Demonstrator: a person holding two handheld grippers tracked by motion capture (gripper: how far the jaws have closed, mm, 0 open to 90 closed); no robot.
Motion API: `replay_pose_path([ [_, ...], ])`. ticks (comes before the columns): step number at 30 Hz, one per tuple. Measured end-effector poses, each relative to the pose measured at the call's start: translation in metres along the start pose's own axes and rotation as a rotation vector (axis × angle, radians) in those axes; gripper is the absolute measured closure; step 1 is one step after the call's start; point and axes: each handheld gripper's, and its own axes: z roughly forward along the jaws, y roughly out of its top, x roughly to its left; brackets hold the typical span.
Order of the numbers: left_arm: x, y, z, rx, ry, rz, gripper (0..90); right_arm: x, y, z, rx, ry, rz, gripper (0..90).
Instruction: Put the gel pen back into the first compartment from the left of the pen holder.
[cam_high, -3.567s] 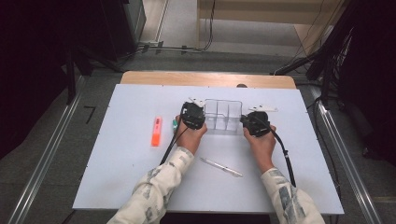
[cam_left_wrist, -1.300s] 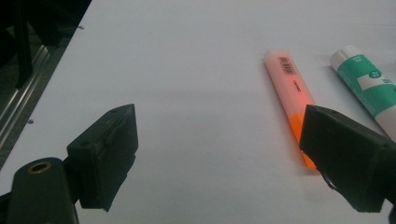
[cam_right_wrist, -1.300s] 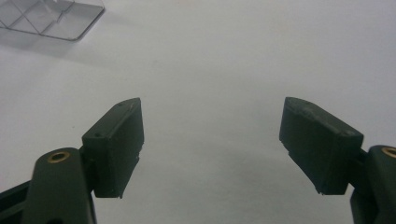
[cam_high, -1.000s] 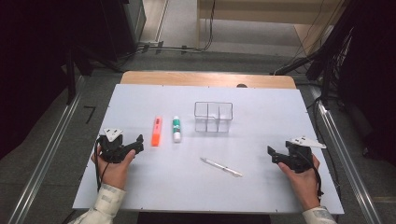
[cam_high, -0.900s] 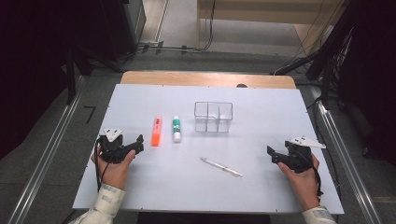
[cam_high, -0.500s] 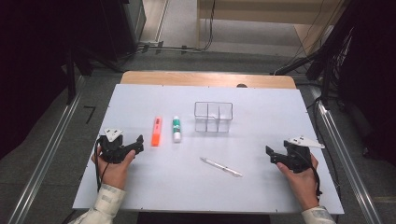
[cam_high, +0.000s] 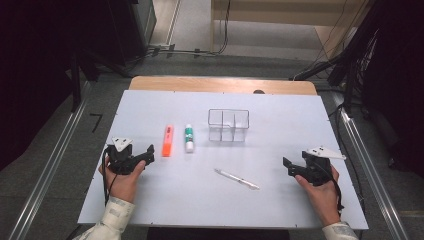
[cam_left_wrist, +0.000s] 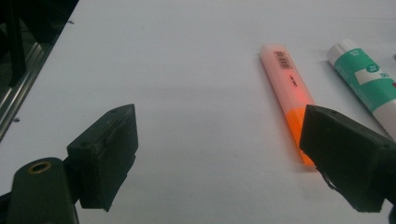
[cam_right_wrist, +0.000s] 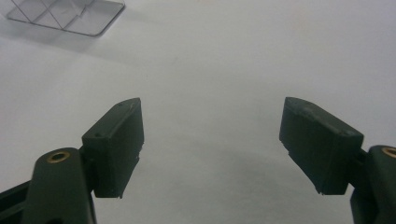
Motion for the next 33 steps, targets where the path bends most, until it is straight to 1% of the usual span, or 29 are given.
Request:
replay_pose_path([
  [8,0.0,0.0,0.0,0.002,-0.001,-0.001,12.3,0.003,0.0,0.0,0.002,0.011,0.0,20.6],
  [20,-0.001,0.0,0.0,0.004,-0.002,0.002,12.3,0.012,0.001,0.002,0.006,0.031,-0.022,21.0],
  [33,0.0,-0.001,0.001,0.008,-0.002,0.0,12.3,0.025,0.001,0.003,0.023,0.09,-0.057,23.3],
])
